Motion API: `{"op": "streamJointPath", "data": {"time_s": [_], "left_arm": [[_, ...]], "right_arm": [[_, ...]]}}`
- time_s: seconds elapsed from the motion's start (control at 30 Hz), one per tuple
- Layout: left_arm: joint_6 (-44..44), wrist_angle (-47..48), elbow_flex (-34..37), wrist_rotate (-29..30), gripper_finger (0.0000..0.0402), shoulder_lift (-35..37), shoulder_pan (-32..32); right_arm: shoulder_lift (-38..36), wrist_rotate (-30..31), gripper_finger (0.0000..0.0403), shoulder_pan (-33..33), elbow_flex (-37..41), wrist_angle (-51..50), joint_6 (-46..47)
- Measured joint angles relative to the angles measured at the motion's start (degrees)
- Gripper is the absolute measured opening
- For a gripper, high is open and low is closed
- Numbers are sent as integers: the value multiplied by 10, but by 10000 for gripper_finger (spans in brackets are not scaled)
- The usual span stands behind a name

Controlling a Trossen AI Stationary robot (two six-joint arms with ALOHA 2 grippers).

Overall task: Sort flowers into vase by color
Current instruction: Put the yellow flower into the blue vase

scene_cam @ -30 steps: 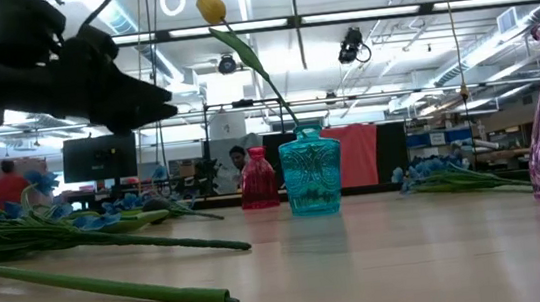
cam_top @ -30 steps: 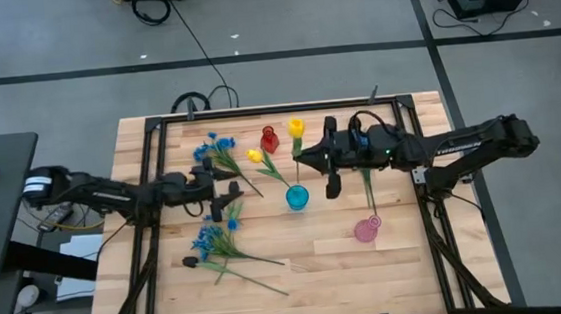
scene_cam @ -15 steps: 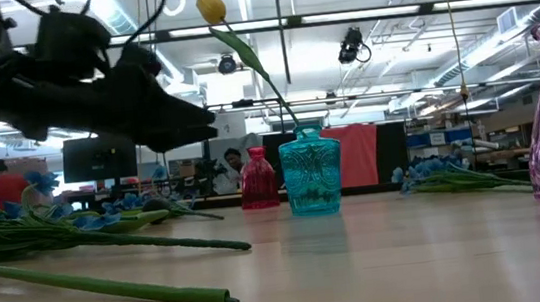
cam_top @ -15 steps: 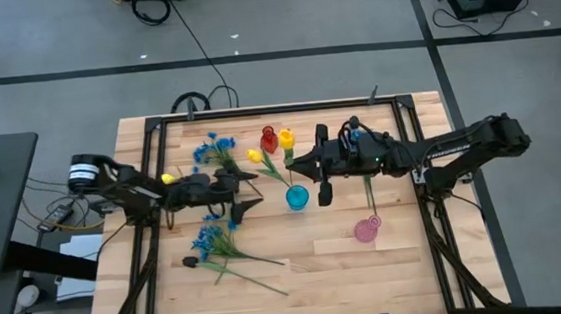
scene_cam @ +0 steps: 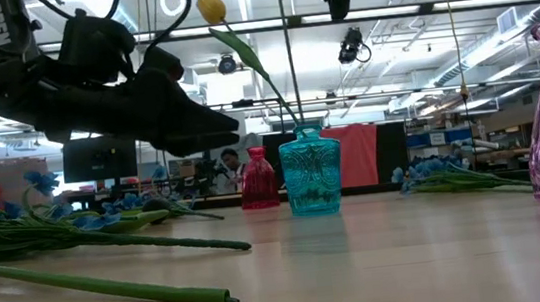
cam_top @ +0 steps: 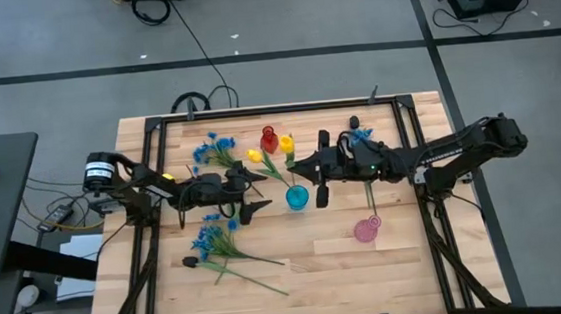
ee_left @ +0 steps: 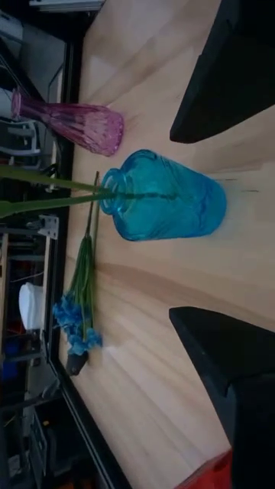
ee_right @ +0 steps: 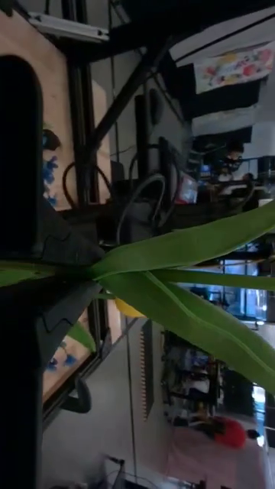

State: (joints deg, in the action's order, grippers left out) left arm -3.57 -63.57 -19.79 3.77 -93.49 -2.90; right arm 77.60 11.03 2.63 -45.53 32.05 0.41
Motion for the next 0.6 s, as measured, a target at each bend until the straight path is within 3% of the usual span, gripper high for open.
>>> {"op": "streamJointPath", "data": {"time_s": [0.6], "left_arm": [[-12,-14,0,-15,374,1,0]], "right_arm": [[24,19,33,0,141,131,-1]]}}
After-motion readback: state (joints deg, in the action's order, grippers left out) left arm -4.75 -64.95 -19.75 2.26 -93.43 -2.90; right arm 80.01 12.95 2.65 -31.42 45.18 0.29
